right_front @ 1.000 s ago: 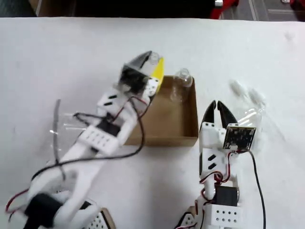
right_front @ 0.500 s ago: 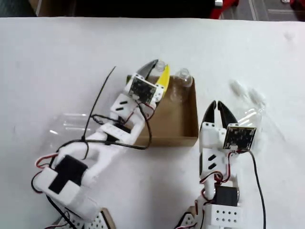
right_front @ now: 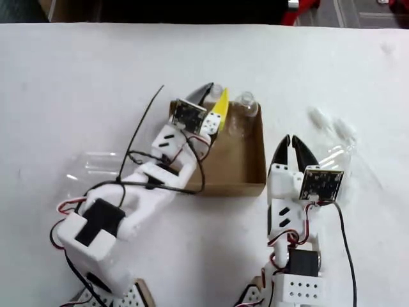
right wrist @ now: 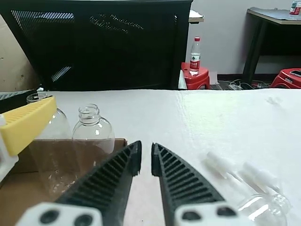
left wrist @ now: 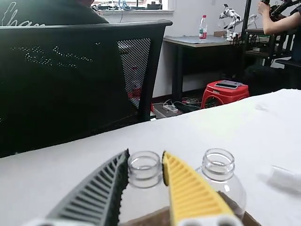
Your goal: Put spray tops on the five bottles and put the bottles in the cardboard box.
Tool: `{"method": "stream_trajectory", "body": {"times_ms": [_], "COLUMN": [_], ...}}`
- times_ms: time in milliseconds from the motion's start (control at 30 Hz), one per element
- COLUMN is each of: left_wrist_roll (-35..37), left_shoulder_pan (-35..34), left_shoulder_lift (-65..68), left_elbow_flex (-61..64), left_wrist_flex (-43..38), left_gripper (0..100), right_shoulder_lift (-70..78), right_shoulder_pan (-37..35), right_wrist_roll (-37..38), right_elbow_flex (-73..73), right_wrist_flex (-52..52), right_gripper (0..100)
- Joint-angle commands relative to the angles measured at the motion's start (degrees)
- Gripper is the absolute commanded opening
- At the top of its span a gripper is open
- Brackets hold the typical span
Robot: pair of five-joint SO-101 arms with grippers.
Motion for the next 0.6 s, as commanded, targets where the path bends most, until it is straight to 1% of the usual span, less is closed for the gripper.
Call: {"method": "stream_trajectory", "body": {"times_ms": [0,267,300,433,567], "left_wrist_roll": [0.7,0.7,0.26,-5.19,-5.45], "left_shoulder_pan": [1.01,1.54,1.54,1.71,1.36], "left_shoulder_lift": [-0.57,-0.48,-0.48,1.19,7.34], "left_elbow_flex": [-3.08,-3.96,-3.96,-4.13,-8.62], "left_wrist_flex": [-1.49,-1.41,-1.41,-1.85,-1.85], "left_gripper": [2,2,2,2,2], "right_shoulder_lift": [0.4,0.4,0.4,0.4,0.4], "right_shoulder_pan": [0.22,0.22,0.22,0.22,0.22], "right_wrist_roll": [0.7,0.7,0.7,0.7,0.7], "right_elbow_flex": [0.18,0.18,0.18,0.18,0.18], "right_wrist_flex": [-0.22,-0.22,-0.22,-0.22,-0.22], "right_gripper": [2.9,2.9,2.9,2.9,2.9]}}
